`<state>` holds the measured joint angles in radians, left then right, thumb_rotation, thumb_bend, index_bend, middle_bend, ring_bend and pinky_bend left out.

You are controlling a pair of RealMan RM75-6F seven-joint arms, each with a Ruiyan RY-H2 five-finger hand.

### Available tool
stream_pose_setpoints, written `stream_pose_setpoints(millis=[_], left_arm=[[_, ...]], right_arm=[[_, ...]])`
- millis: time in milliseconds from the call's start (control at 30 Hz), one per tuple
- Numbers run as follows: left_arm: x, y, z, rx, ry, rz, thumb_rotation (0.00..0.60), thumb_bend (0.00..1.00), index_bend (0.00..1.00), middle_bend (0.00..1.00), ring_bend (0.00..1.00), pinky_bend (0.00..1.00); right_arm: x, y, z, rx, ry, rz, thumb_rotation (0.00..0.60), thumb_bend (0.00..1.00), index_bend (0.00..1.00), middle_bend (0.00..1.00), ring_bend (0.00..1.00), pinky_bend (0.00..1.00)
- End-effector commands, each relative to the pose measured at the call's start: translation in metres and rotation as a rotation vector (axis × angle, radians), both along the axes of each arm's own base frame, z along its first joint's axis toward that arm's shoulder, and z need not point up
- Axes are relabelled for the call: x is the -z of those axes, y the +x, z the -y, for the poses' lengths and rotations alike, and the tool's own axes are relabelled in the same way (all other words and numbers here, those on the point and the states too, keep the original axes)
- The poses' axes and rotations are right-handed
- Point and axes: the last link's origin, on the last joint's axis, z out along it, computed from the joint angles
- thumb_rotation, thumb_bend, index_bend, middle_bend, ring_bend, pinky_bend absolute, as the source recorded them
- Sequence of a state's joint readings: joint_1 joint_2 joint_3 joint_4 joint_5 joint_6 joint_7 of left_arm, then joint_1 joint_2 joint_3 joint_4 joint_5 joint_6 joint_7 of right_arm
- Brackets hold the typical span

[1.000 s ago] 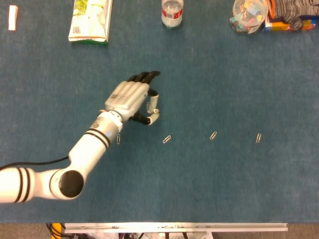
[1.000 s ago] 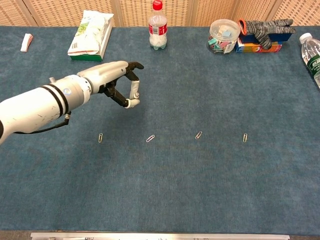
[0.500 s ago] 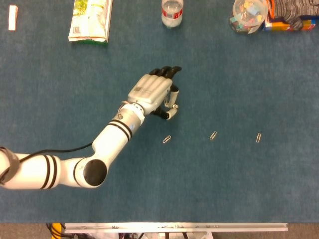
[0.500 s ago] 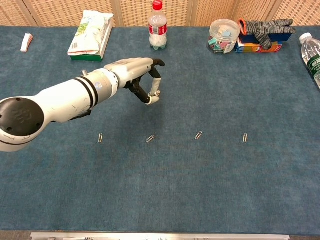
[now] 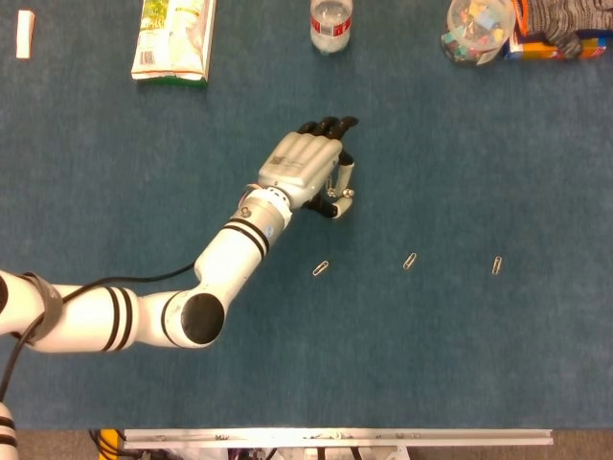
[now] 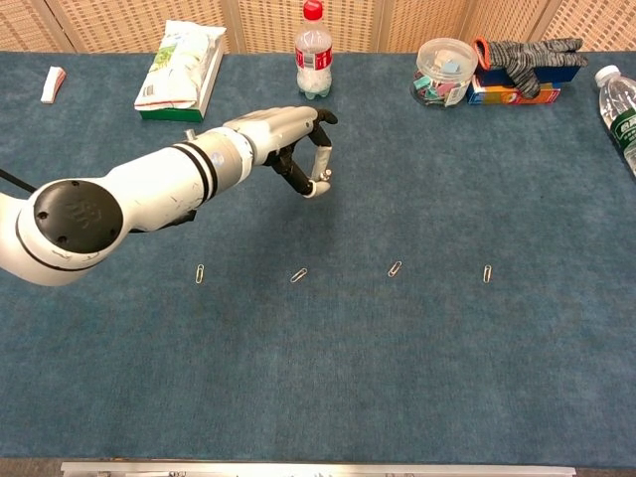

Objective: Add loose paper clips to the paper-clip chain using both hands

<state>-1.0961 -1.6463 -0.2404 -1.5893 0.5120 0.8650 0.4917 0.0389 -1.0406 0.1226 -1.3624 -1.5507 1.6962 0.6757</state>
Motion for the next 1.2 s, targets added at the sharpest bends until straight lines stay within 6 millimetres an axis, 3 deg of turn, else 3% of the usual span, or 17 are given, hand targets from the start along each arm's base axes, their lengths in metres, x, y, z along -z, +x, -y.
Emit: stream_pose_setpoints(millis=[33, 133, 300, 467, 700, 1200], left_arm=[[0.001, 0.005, 0.0, 0.006, 0.002, 0.009, 0.6, 0.35, 0.63, 0.06, 0.0, 0.09], [0.002, 0.011, 0.0, 0.013, 0.003, 0.024, 0.6, 0.35, 0.58, 0.06, 0.0, 0.09], [0.004, 0.017, 0.001, 0.018, 0.005, 0.04, 0.6, 0.32, 0.28, 0.05, 0.0, 0.09], [0.002, 0.017, 0.002, 0.014, 0.007, 0.046, 0.6, 0.23, 0.13, 0.04, 0.0, 0.09], [-0.015, 0.008, 0.01, 0.024, 0.037, 0.03, 0.6, 0.23, 0.13, 0.04, 0.0, 0.09], [-0.104, -0.05, 0.06, 0.069, 0.248, -0.198, 0.6, 0.23, 0.17, 0.05, 0.0, 0.09]], right_arm=[[0.0, 0.0, 0.0, 0.0, 0.0, 0.0, 0.6, 0.0, 0.15, 0.16, 0.06, 0.37], [0.0, 0.0, 0.0, 0.002, 0.001, 0.001, 0.6, 0.0, 0.15, 0.16, 0.06, 0.37], [0.001, -0.001, 0.001, 0.002, 0.006, 0.002, 0.6, 0.0, 0.15, 0.16, 0.06, 0.37], [0.001, -0.001, 0.001, 0.003, 0.009, 0.001, 0.6, 0.0, 0.15, 0.16, 0.06, 0.37], [0.003, -0.001, 0.002, 0.004, 0.019, -0.003, 0.6, 0.0, 0.15, 0.16, 0.06, 0.37], [0.019, 0.008, 0.004, -0.015, 0.062, -0.047, 0.6, 0.0, 0.16, 0.17, 0.06, 0.37]])
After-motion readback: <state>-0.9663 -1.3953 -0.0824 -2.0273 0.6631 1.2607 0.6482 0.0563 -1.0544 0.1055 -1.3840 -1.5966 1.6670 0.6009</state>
